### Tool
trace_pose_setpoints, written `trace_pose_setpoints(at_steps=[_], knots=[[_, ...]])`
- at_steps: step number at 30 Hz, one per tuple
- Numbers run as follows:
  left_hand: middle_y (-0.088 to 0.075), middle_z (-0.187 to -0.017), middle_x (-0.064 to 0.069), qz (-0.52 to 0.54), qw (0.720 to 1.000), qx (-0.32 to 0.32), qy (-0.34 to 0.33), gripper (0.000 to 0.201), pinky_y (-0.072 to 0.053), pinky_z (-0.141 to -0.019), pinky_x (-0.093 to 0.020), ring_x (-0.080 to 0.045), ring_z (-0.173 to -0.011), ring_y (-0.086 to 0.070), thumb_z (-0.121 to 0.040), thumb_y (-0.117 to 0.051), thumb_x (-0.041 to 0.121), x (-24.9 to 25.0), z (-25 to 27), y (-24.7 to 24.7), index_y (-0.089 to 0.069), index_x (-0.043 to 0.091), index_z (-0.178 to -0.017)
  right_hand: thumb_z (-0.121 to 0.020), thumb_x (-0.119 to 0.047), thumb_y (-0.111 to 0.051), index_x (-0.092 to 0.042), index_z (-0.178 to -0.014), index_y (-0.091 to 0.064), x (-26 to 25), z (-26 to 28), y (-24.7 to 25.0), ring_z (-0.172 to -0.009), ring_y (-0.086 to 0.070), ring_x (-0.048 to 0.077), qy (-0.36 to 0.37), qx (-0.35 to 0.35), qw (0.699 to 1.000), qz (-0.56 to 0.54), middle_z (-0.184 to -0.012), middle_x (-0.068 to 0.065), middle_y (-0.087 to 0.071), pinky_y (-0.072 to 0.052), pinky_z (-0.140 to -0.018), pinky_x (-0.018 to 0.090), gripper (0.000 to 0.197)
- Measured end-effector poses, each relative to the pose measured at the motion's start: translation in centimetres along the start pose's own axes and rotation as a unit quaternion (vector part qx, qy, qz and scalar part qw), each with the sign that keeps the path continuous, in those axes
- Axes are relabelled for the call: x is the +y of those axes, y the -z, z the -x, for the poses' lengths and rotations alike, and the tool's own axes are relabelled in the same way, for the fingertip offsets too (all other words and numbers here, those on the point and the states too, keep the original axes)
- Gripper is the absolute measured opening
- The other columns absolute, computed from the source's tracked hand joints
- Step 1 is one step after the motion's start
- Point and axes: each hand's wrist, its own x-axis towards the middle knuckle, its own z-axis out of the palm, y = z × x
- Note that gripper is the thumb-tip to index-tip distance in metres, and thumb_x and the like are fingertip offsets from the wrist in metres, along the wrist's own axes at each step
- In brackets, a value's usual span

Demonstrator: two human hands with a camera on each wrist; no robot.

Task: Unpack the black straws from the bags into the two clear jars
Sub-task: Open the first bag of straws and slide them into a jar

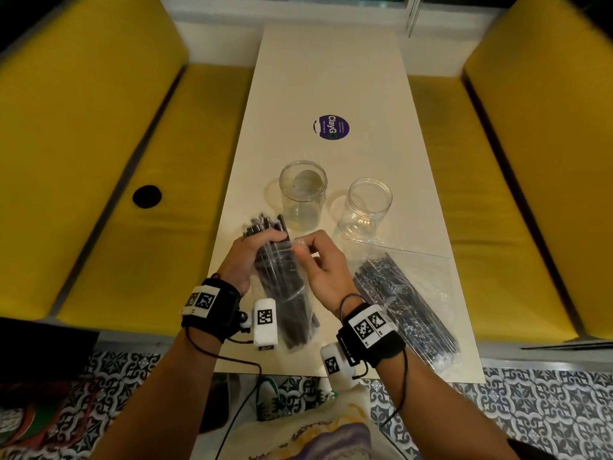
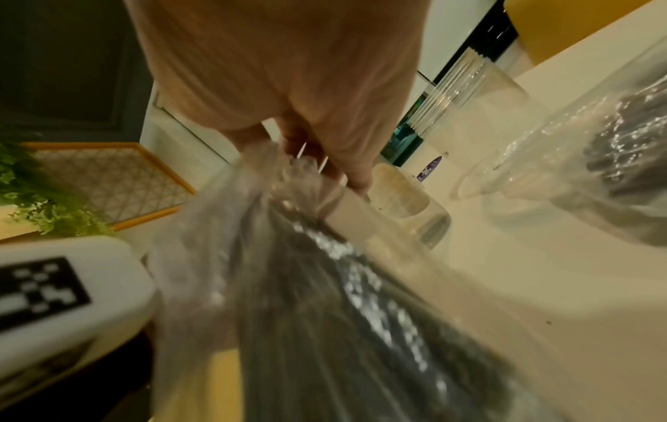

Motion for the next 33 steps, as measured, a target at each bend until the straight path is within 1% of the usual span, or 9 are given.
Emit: trace_pose_setpoints(at_steps=[6,9,13,15,18,20,24,29,33], knots=[[-0.08,-0.113,-0.02,0.012,0.999,0.034,-0.025,0.045,-0.058,-0.103,-0.056,-0.042,-0.111,-0.075,-0.076,-0.086,0.03,0.3,0.2,0.5,-0.082,0.01,-0.116,-0.092,-0.014,-0.076,-0.014,-0.104,-0.066,0.4,-0.4,0.4,-0.082,-0.062,0.002,-0.014,-0.006,0.998,-0.067,-0.09,-0.009,-0.066,-0.05,-0.079,0.015,0.016],[-0.082,-0.108,-0.017,0.004,0.997,0.071,-0.043,0.031,-0.059,-0.096,-0.051,-0.036,-0.1,-0.078,-0.083,-0.082,0.026,0.2,0.2,0.2,-0.083,0.015,-0.112,-0.092,-0.014,-0.076,-0.019,-0.115,-0.068,0.3,-0.7,0.4,-0.08,-0.058,0.012,-0.041,-0.003,0.994,-0.105,-0.084,-0.005,-0.058,-0.053,-0.08,0.028,0.025],[-0.079,-0.082,-0.008,0.001,0.998,0.061,-0.035,0.012,-0.059,-0.078,-0.039,-0.023,-0.075,-0.074,-0.087,-0.079,0.019,0.3,0.6,-1.0,-0.08,0.008,-0.093,-0.072,-0.004,-0.065,-0.012,-0.094,-0.068,0.0,-1.7,0.0,-0.062,-0.049,0.011,-0.13,0.081,0.955,-0.253,-0.068,-0.006,-0.053,-0.045,-0.064,0.024,0.024],[-0.075,-0.079,-0.006,0.037,0.999,0.032,-0.022,0.012,-0.057,-0.072,-0.034,-0.025,-0.074,-0.072,-0.085,-0.08,0.019,0.0,0.9,-1.7,-0.078,0.01,-0.092,-0.076,0.002,-0.059,-0.009,-0.095,-0.062,0.0,-2.3,-0.2,-0.063,-0.053,0.013,-0.153,0.116,0.94,-0.282,-0.074,0.001,-0.055,-0.048,-0.067,0.027,0.022],[-0.074,-0.094,-0.015,0.116,0.992,0.045,-0.002,0.052,-0.057,-0.08,-0.04,-0.032,-0.084,-0.071,-0.075,-0.083,0.026,-0.8,0.9,-2.1,-0.075,-0.003,-0.118,-0.09,0.001,-0.065,-0.013,-0.104,-0.057,0.4,-2.7,-0.9,-0.069,-0.063,0.018,-0.173,0.105,0.955,-0.216,-0.083,0.002,-0.061,-0.055,-0.07,0.033,0.022],[-0.073,-0.1,-0.017,0.157,0.985,0.071,-0.004,0.07,-0.059,-0.081,-0.04,-0.032,-0.086,-0.072,-0.071,-0.086,0.028,-1.1,0.7,-1.9,-0.068,-0.008,-0.128,-0.088,-0.022,-0.077,-0.025,-0.102,-0.063,0.7,-2.5,-1.2,-0.077,-0.071,0.022,-0.179,0.1,0.973,-0.107,-0.092,-0.002,-0.07,-0.061,-0.072,0.035,0.02],[-0.074,-0.104,-0.019,0.204,0.972,0.113,-0.02,0.059,-0.062,-0.078,-0.04,-0.035,-0.089,-0.073,-0.08,-0.085,0.022,-1.4,0.3,-2.1,-0.068,-0.008,-0.128,-0.099,-0.04,-0.064,-0.026,-0.106,-0.076,0.5,-1.8,-1.3,-0.1,-0.067,0.016,-0.12,0.074,0.987,0.079,-0.115,-0.003,-0.07,-0.055,-0.094,0.033,0.019],[-0.076,-0.088,-0.005,0.204,0.978,0.003,-0.039,0.022,-0.056,-0.087,-0.041,-0.023,-0.082,-0.074,-0.091,-0.076,0.033,-1.2,1.4,-3.3,-0.075,0.014,-0.102,-0.106,-0.036,-0.049,-0.019,-0.112,-0.074,0.7,-1.3,-1.6,-0.101,-0.07,0.021,-0.177,0.028,0.983,0.029,-0.109,0.003,-0.075,-0.055,-0.1,0.047,0.031],[-0.076,-0.11,-0.01,0.213,0.974,-0.074,-0.018,0.043,-0.058,-0.093,-0.045,-0.026,-0.101,-0.073,-0.097,-0.068,0.04,-1.6,2.2,-2.9,-0.068,0.01,-0.127,-0.101,-0.026,-0.063,-0.022,-0.105,-0.077,0.6,-1.4,-0.9,-0.087,-0.075,0.018,-0.154,0.099,0.982,-0.039,-0.093,-0.001,-0.079,-0.063,-0.087,0.042,0.015]])
